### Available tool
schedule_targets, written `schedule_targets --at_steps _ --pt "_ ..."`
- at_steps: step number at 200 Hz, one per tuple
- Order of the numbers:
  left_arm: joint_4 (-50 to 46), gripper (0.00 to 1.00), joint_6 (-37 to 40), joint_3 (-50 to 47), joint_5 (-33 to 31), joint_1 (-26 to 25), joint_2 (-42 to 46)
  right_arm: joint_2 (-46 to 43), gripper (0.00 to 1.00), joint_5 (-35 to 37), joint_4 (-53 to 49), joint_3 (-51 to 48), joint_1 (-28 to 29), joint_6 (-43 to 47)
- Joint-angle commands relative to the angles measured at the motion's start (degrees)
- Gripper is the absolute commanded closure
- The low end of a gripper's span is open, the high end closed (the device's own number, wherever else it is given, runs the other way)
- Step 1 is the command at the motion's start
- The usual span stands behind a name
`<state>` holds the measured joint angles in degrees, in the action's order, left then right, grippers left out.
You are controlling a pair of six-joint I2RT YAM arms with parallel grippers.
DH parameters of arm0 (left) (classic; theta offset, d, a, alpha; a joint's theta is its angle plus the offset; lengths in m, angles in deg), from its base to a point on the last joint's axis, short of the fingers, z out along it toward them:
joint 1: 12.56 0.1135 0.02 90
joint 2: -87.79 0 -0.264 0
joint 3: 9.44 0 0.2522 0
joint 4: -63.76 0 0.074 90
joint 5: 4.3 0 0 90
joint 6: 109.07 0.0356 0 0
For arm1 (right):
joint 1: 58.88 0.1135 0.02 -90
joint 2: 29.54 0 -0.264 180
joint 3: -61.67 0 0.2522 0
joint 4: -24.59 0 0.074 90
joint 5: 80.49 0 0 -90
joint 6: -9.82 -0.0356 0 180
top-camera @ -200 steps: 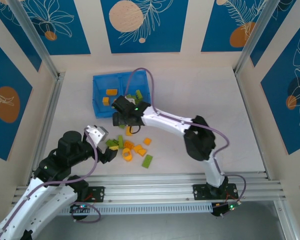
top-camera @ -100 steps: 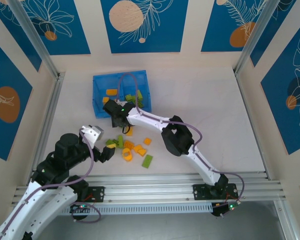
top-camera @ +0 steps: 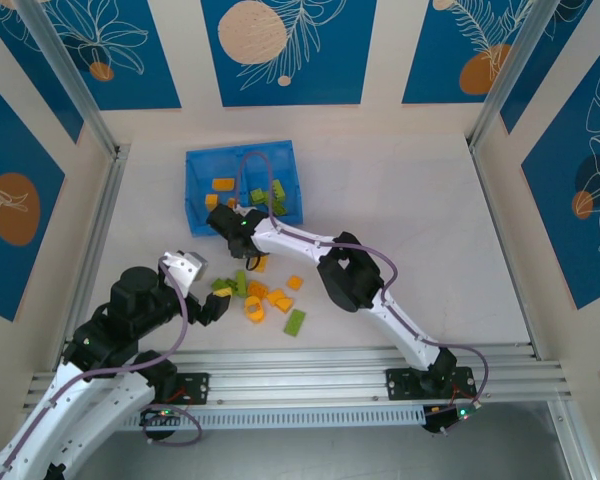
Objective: Sort the legos into containers by color
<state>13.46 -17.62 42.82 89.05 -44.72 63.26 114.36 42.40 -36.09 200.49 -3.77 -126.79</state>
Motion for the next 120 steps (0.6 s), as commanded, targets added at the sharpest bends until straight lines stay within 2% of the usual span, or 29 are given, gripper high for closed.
schedule_targets --at_steps 1,22,51,72,99,120 --pt "-0.6 0.0 0.6 -0.4 0.5 -0.3 0.1 -1.8 0.63 1.4 -1.4 -1.0 0.9 -1.5" --pt "0.4 0.0 1.2 -0.5 3.5 -0.4 0.4 -6.8 0.68 1.4 1.7 -5.8 1.2 -0.1" --pt "2.7 0.0 2.1 -1.0 8.7 -0.3 1.4 -15.1 0.68 -3.2 6.0 -11.9 1.3 3.5" --pt "4.3 0.0 2.3 -1.4 11.7 -0.3 2.4 -21.4 0.68 -3.9 7.8 -16.6 1.5 5.9" --pt "5.9 0.0 2.2 -1.8 13.1 -0.3 3.7 -30.0 0.68 -2.9 10.8 -22.5 1.6 8.7" --pt "6.0 0.0 2.2 -1.9 12.4 -0.3 4.1 -36.0 0.68 -0.2 17.6 -27.3 1.0 15.3"
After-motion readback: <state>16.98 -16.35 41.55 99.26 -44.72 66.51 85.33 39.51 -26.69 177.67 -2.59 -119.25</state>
